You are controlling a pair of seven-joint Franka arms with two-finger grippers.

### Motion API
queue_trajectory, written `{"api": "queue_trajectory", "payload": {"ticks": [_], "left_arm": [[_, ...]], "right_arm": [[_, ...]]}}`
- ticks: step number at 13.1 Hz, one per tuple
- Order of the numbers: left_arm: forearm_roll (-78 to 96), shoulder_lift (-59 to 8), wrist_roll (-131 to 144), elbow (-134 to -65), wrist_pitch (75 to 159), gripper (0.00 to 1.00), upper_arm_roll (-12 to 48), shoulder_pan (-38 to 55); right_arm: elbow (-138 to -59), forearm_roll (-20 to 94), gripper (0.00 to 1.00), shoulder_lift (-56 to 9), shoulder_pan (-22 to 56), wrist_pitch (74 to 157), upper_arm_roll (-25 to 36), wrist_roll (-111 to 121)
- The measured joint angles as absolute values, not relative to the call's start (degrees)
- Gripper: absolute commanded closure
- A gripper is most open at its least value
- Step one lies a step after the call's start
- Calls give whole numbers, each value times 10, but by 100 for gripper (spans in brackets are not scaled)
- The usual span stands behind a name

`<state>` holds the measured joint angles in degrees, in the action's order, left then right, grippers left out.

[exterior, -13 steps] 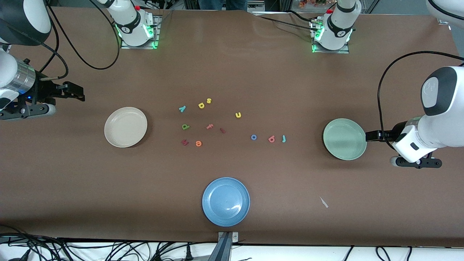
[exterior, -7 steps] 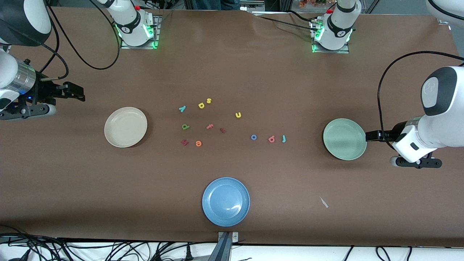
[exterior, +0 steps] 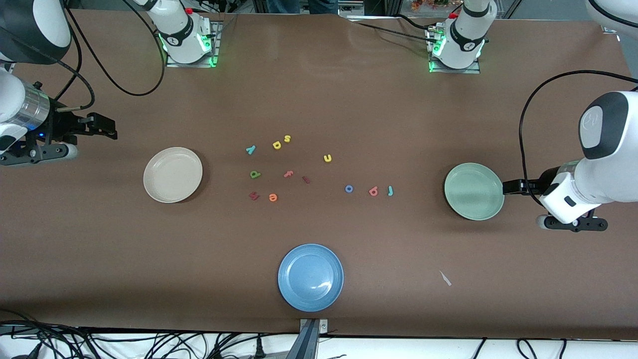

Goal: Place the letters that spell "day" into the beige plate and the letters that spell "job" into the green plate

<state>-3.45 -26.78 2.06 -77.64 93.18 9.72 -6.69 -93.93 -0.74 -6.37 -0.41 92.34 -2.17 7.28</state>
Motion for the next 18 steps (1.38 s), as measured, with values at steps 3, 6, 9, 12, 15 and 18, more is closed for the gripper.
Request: {"api": "queue_trajectory", "payload": {"ticks": [3,6,9,12,15,18], "left_arm": [[-34,-268,21,-776,932,1,97,-67],[-34,-268,21,-776,932,0,97,-66],[-34,-268,21,-776,932,1,97,-66],[-34,-268,21,-777,932,0,97,-65],[-35,-269,21,-778,932,0,97,-63],[-34,-275,36,-779,933,0,97,-56]], "right_arm": [[-939,-7,1,-64,-4,923,-22,73],[-939,-7,0,-64,-4,923,-22,73],[-939,-7,1,-66,-4,922,-22,73],[-939,-7,1,-70,-4,922,-22,73],[-939,-7,1,-74,3,922,-22,68],[-939,-1,1,-86,28,924,-27,31]]}}
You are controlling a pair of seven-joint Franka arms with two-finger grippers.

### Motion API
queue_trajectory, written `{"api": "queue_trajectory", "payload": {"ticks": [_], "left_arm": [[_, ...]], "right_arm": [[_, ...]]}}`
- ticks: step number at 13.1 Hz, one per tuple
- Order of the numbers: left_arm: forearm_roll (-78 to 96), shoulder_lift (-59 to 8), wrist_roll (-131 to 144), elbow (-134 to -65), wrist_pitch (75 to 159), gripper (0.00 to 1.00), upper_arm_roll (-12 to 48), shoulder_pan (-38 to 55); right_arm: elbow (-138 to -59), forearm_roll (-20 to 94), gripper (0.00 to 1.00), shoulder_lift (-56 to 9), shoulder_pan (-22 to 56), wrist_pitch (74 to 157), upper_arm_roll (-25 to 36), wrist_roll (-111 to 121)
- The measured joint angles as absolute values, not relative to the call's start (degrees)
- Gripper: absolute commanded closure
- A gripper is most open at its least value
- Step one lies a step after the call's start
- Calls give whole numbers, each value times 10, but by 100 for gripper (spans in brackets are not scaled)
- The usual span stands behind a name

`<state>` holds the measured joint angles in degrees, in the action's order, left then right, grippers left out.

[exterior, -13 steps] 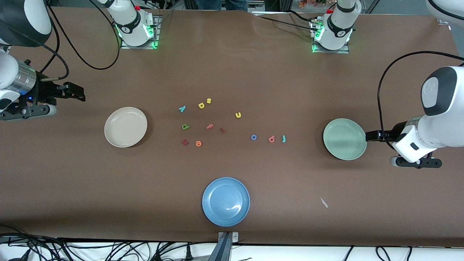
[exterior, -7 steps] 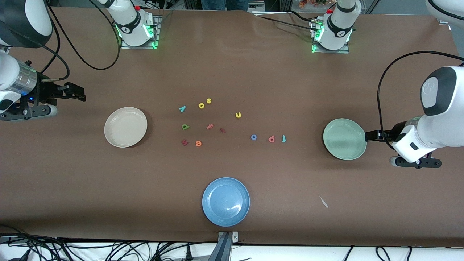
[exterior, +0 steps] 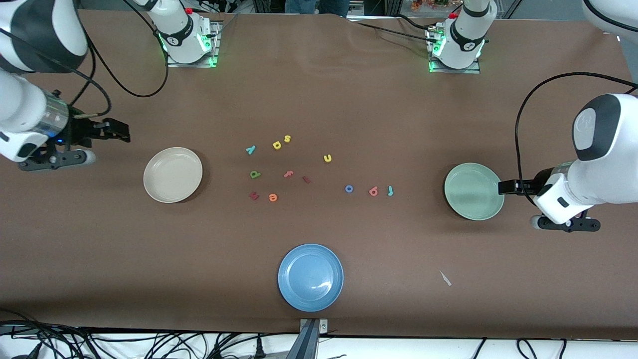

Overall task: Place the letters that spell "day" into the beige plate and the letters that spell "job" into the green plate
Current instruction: 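Move the right gripper to cyan y while the left gripper nears cyan r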

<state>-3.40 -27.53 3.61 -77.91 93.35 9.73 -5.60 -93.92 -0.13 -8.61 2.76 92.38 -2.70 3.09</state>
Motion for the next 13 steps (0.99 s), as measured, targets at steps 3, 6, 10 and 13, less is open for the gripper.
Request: {"api": "queue_trajectory", "payload": {"ticks": [3,6,10,13], "left_arm": [[-15,-296,103,-781,952,0,99,-29],[33,-329,185,-785,995,0,99,15],[59,-349,251,-808,1032,1,100,44],[63,-347,265,-843,1045,1,112,49]], "right_arm": [[-940,16,1,-111,47,940,-50,-23],[-944,19,1,-138,47,977,-97,-105],[-998,19,1,-147,49,1058,-146,-164],[-1070,19,1,-149,48,1164,-172,-193]]}}
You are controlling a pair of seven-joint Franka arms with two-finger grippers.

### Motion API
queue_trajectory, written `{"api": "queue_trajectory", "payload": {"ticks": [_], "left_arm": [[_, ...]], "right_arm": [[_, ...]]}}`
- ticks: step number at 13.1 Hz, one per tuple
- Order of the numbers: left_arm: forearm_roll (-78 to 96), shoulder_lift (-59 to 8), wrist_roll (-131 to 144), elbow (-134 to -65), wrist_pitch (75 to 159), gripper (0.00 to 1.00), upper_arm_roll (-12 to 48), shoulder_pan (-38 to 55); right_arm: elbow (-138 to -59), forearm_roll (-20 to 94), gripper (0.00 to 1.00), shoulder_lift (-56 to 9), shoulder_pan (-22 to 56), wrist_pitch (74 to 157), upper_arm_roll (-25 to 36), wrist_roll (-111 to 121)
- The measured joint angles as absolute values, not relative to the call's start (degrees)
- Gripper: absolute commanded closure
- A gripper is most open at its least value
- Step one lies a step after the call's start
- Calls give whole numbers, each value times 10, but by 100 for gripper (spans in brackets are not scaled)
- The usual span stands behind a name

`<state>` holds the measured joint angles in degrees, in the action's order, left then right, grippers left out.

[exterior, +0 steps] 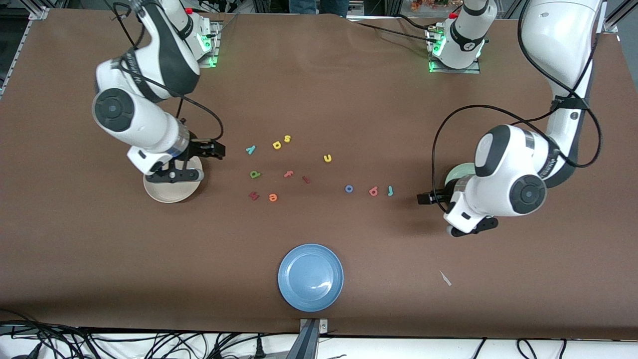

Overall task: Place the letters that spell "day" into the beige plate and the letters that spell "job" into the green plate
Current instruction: 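Move the right gripper to cyan y while the left gripper nears cyan r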

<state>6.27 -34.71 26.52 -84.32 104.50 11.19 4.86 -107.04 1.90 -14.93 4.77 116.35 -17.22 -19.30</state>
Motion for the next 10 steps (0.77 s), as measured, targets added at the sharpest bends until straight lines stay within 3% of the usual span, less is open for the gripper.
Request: {"api": "queue_trajectory", "payload": {"ticks": [4,10], "left_arm": [[63,-352,306,-908,1152,1,116,85],[63,-364,322,-918,1184,1,116,94]], "right_arm": [[-1176,0,1,-154,48,1299,-204,-246],[-1249,-8,1,-161,48,1365,-228,-372]]}}
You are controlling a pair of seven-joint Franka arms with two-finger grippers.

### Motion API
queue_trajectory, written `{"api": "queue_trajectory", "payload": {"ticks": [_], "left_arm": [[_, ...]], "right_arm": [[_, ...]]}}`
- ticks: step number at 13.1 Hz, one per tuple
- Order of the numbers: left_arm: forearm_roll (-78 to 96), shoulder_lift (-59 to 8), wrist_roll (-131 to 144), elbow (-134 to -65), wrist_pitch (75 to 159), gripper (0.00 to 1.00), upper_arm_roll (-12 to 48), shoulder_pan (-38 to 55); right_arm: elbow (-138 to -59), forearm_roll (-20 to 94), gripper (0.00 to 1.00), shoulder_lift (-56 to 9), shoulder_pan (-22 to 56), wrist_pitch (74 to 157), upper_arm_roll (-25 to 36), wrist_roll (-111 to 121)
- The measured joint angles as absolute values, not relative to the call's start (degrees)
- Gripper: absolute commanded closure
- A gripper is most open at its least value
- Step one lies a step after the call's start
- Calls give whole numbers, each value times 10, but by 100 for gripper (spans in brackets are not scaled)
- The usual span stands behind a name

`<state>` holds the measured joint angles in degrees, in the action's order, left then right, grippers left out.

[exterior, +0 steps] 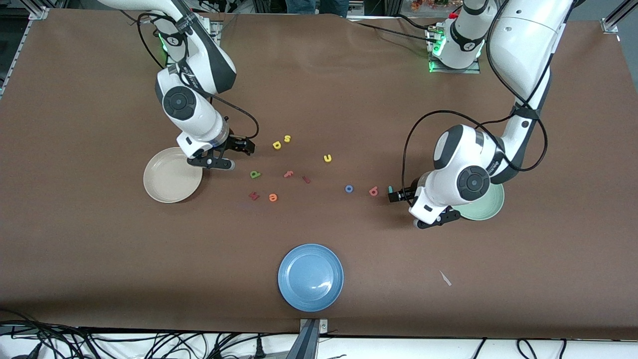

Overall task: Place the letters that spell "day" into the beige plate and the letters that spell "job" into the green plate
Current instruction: 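Move the right gripper to cyan y while the left gripper nears cyan r, then close the right gripper on cyan y while the left gripper grasps r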

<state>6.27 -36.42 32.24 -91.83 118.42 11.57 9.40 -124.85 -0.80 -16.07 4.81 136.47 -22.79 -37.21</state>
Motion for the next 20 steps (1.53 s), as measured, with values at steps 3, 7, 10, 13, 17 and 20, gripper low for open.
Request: {"api": "queue_trajectory", "payload": {"ticks": [3,7,10,13,17,20], "left_arm": [[63,-368,325,-920,1188,1,116,98],[63,-378,327,-934,1231,1,116,103],[63,-395,327,-938,1247,2,116,108],[63,-402,328,-948,1264,3,116,112],[63,-403,328,-987,1310,5,116,115],[63,-403,327,-995,1311,5,116,115]], "right_arm": [[-1266,-8,1,-180,48,1396,-233,-424],[-1284,-8,1,-203,48,1451,-246,-466],[-1308,-16,1,-211,48,1487,-247,-468],[-1319,-18,1,-217,48,1505,-247,-469],[-1332,-20,1,-223,54,1524,-247,-469],[-1333,-20,1,-232,65,1535,-247,-478]]}}
